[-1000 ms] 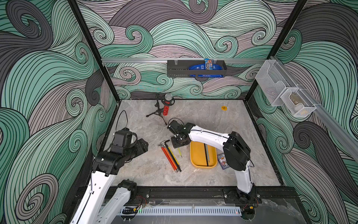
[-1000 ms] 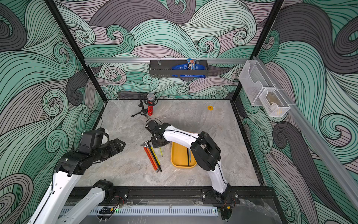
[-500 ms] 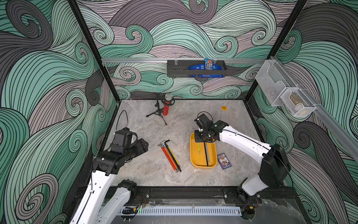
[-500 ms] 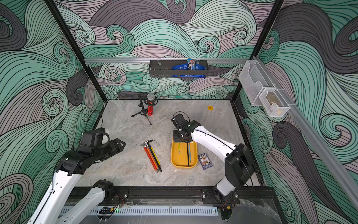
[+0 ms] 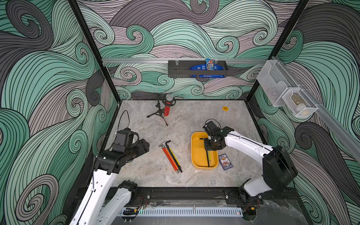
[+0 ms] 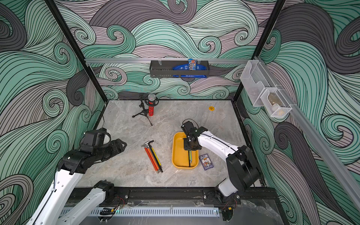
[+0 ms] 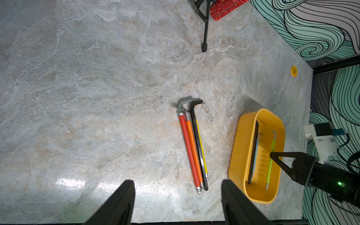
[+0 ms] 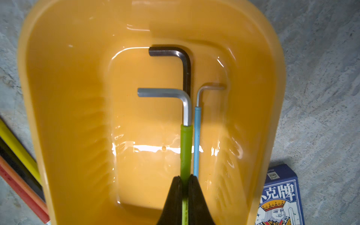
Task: Put the hex key on the desktop into the storage box
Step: Place the Allen key in the storage box.
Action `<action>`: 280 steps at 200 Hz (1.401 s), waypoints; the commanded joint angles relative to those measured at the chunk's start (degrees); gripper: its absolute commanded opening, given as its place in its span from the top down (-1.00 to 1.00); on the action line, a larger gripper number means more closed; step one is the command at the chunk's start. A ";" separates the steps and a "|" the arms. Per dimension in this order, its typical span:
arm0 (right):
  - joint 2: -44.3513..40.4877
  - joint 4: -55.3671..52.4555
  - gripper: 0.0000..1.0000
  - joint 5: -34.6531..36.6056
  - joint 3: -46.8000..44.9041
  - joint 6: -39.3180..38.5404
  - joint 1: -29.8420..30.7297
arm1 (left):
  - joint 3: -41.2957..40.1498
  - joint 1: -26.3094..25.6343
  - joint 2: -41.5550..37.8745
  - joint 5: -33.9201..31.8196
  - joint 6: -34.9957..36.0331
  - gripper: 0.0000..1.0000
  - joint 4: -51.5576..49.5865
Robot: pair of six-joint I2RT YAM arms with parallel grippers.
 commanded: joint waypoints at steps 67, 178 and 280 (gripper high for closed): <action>6.32 3.14 1.00 1.59 -0.85 -2.09 -1.95 | 2.30 -0.22 0.29 0.61 0.48 -0.46 0.51; 4.56 2.97 0.45 1.57 0.23 -0.64 -1.82 | 2.08 -0.19 0.13 0.52 0.38 -0.46 0.46; 5.67 3.04 0.47 0.43 14.80 -5.88 14.20 | 0.94 -0.19 -0.83 -0.86 0.20 -0.46 0.43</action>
